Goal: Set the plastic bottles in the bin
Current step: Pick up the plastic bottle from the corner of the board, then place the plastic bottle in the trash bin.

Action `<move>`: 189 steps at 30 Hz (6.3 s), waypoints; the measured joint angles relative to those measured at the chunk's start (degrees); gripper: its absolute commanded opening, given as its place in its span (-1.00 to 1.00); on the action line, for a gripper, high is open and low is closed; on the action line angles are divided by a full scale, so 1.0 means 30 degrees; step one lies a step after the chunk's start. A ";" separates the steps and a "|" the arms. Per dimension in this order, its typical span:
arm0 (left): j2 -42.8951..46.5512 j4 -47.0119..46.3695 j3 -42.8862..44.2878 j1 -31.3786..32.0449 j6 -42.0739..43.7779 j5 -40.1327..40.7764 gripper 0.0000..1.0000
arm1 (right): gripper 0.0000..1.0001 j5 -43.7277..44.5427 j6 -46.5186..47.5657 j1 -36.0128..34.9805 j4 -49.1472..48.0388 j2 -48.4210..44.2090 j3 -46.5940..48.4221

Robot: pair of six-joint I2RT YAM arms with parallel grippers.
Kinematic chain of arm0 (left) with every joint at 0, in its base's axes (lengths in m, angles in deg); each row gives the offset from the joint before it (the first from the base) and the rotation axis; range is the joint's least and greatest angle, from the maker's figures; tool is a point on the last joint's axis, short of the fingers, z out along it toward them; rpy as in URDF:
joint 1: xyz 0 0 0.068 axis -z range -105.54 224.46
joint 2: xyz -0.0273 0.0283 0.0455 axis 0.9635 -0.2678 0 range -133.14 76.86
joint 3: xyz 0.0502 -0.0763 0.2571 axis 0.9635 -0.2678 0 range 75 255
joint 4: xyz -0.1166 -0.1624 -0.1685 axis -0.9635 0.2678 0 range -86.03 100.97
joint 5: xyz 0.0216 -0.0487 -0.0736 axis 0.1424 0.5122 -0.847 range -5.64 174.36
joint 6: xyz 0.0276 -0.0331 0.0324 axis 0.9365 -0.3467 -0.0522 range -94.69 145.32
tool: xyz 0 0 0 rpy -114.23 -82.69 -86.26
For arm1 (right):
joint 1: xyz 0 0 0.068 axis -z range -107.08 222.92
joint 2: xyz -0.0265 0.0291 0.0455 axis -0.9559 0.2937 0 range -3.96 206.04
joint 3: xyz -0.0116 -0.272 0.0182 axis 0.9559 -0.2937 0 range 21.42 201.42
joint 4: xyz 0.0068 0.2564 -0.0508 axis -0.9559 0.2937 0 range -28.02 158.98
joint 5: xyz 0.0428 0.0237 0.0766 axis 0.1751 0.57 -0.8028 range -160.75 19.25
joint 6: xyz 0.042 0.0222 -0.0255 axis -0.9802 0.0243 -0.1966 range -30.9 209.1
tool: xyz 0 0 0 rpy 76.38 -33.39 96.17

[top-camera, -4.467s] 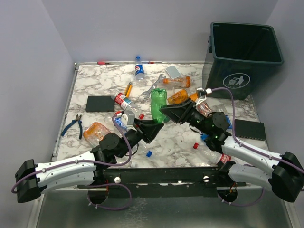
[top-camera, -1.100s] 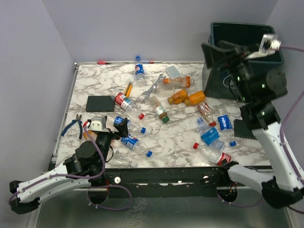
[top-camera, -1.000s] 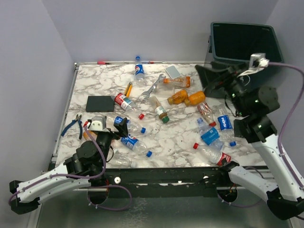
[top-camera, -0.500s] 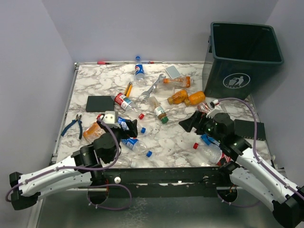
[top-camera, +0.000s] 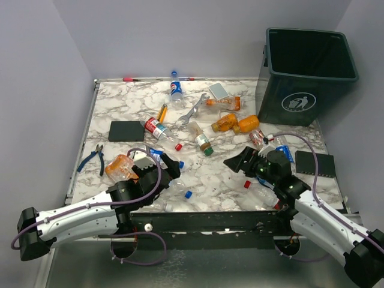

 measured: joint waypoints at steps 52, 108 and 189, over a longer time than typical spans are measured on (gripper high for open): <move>-0.1341 -0.2011 0.0962 -0.5690 -0.4058 -0.8626 -0.58 | 0.79 -0.2718 0.2659 -0.3577 -0.1093 0.1100 0.3665; 0.1202 -0.6054 0.6572 -0.5639 1.4688 -0.7453 0.98 | -0.99 -0.0947 0.2885 -0.6419 0.8830 0.1916 1.4586; -0.4874 -1.1606 0.4969 -0.0889 1.5118 -1.9751 -0.53 | 0.67 -0.0663 0.8357 -0.6375 0.5173 -0.0474 1.5511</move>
